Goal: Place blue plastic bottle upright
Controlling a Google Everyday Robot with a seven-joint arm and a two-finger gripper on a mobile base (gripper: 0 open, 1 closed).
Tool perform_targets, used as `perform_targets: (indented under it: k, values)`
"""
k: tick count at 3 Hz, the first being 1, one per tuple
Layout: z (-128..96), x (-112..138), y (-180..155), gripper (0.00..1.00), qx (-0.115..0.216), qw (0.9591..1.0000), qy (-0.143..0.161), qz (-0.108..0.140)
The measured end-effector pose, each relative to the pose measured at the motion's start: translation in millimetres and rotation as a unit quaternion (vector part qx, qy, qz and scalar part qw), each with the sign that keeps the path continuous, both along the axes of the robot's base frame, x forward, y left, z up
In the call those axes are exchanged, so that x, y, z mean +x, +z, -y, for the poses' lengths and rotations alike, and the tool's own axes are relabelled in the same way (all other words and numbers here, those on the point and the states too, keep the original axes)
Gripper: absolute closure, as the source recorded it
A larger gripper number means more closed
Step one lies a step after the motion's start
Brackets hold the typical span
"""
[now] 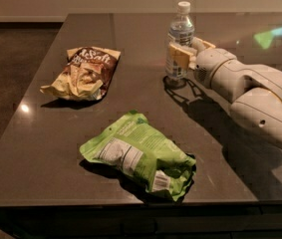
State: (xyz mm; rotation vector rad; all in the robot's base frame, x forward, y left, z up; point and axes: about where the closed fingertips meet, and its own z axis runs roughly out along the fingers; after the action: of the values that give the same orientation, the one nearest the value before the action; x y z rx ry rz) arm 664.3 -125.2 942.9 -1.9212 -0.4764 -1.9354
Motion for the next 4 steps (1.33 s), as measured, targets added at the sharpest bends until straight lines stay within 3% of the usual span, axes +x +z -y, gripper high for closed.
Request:
perform_targets:
  k: [1, 4]
  values:
    - [3.6, 2.4, -5.5, 0.86, 0.003, 1.0, -0.004, -0.004]
    - [12.3, 7.2, -20.5, 0.08, 0.002, 0.9997, -0.017, -0.017]
